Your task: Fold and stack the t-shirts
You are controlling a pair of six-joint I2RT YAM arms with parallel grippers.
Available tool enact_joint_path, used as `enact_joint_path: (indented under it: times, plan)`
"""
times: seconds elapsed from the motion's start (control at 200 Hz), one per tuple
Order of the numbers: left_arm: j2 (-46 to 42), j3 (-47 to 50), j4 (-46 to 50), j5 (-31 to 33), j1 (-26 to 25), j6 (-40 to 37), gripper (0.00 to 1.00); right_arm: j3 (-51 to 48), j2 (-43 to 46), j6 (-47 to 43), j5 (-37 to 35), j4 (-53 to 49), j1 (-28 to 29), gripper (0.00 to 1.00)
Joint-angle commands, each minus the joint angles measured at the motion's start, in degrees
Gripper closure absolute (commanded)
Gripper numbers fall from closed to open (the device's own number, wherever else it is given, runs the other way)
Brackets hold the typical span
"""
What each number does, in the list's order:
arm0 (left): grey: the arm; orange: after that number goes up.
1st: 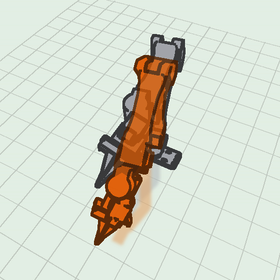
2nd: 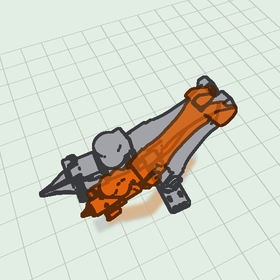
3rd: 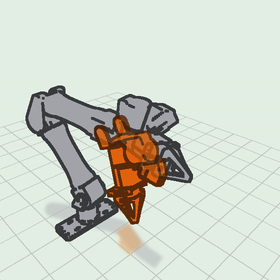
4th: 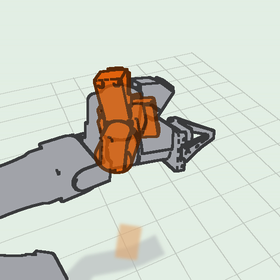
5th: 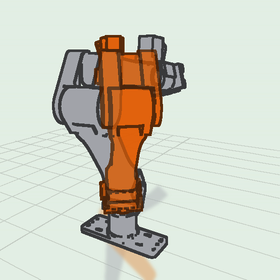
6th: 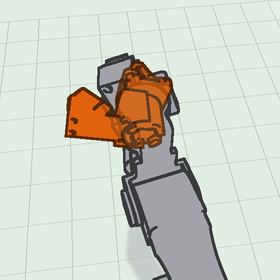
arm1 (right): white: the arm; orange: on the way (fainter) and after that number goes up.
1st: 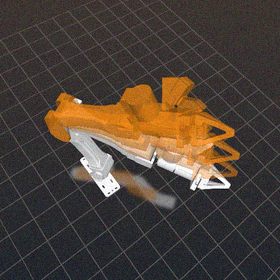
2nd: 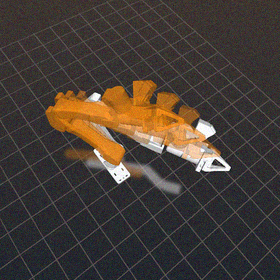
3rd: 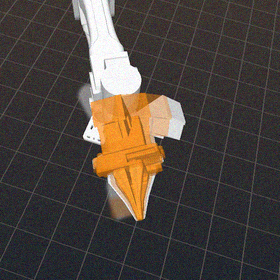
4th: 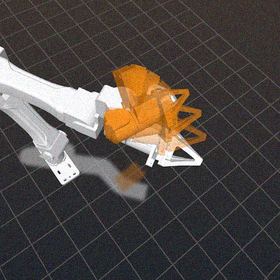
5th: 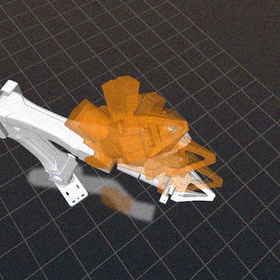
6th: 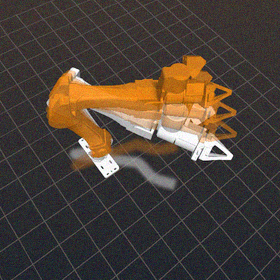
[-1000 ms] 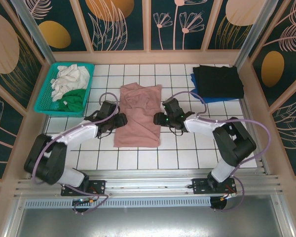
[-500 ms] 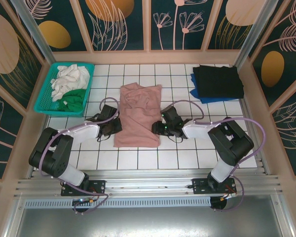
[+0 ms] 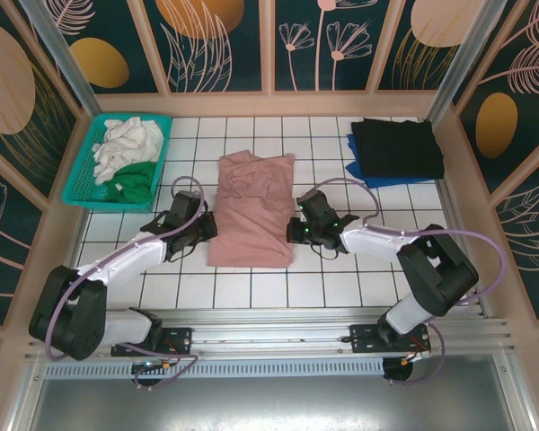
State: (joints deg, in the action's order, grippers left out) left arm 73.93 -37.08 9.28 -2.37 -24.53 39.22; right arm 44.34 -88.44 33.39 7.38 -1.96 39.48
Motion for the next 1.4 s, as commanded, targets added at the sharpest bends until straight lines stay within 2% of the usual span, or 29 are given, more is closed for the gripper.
enact_joint_path:
  times: [0.0,0.22,0.34,0.415,0.455,0.525,0.571,0.646,0.706,0.791,0.921,1.021,1.121,1.396]
  plan:
    - [-2.13,2.74,1.53,-2.27,0.11,0.96,1.00,-0.70,3.02,-0.84,-0.61,-2.78,0.12,1.00]
    - [-4.64,7.71,2.29,-1.21,0.08,2.00,1.00,-5.94,7.42,0.91,0.66,-2.09,0.23,1.00]
    - [-3.28,8.19,1.86,1.01,0.11,1.92,1.00,-8.63,6.59,0.60,0.81,-0.13,0.15,1.00]
    - [-0.95,7.15,1.80,2.03,0.10,1.82,0.85,-9.31,4.83,-0.11,1.34,2.30,0.15,0.90]
    - [-0.10,6.57,1.77,2.16,0.10,1.87,0.83,-8.87,4.13,-0.24,1.48,2.36,0.23,0.86]
    - [-0.25,6.23,1.80,2.03,0.10,1.95,0.72,-7.98,4.01,-0.47,1.14,1.31,0.60,0.72]
    - [-1.39,6.35,2.09,2.12,0.10,2.32,0.62,-7.90,4.90,-0.29,-0.11,0.58,0.96,0.70]
    - [-4.45,7.54,1.94,1.77,0.10,2.87,0.52,-8.53,7.72,-0.16,-1.68,0.22,1.35,0.66]
    - [-6.79,8.59,0.94,0.52,0.10,3.02,0.49,-9.16,9.77,-0.46,-2.76,0.46,1.33,0.58]
    - [-7.40,8.48,-1.51,-0.53,0.10,1.92,0.46,-7.82,9.72,-1.47,-4.04,0.78,0.03,0.55]
    - [1.44,0.49,-1.72,1.52,0.10,-2.21,0.43,-2.38,3.10,-3.44,-4.44,1.75,-2.18,0.54]
    - [9.52,-5.67,-2.56,0.82,0.19,-3.64,0.42,1.83,-3.46,-3.59,-6.59,1.75,-3.40,0.54]
    - [15.96,-9.61,-3.73,0.71,0.37,-4.57,0.41,4.20,-8.10,-3.99,-2.77,4.68,-4.54,0.54]
    - [29.00,-17.09,-3.92,-1.31,1.06,-7.62,0.48,7.07,-12.69,-4.73,-3.51,3.63,-5.76,0.51]
